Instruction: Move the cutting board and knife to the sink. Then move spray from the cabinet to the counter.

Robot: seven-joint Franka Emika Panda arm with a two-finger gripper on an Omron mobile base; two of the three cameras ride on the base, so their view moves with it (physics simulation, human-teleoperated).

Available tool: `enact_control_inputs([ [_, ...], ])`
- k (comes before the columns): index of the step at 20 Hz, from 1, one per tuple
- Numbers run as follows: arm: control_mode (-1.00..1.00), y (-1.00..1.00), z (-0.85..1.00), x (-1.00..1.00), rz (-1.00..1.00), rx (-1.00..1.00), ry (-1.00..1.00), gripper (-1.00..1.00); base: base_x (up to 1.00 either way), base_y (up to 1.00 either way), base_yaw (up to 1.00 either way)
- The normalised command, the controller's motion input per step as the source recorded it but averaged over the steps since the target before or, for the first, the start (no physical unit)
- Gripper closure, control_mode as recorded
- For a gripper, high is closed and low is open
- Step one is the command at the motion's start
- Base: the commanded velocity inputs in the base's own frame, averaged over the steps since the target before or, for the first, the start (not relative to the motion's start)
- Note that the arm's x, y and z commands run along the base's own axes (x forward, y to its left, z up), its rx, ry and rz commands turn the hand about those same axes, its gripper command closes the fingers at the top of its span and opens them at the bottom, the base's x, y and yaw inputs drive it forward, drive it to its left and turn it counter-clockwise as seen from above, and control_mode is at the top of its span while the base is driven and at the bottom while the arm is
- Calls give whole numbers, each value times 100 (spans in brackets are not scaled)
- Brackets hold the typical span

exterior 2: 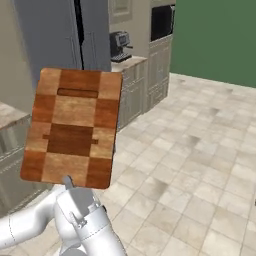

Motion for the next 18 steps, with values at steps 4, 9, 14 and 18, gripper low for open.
enact_control_inputs([
  [4, 100, 0, 0, 0, 0, 0, 0, 100, 76, 0, -51],
  [9, 100, 0, 0, 0, 0, 0, 0, 100, 82, 0, -49],
  [14, 100, 0, 0, 0, 0, 0, 0, 100, 85, 0, -49],
  [18, 100, 0, 0, 0, 0, 0, 0, 100, 92, 0, -48],
])
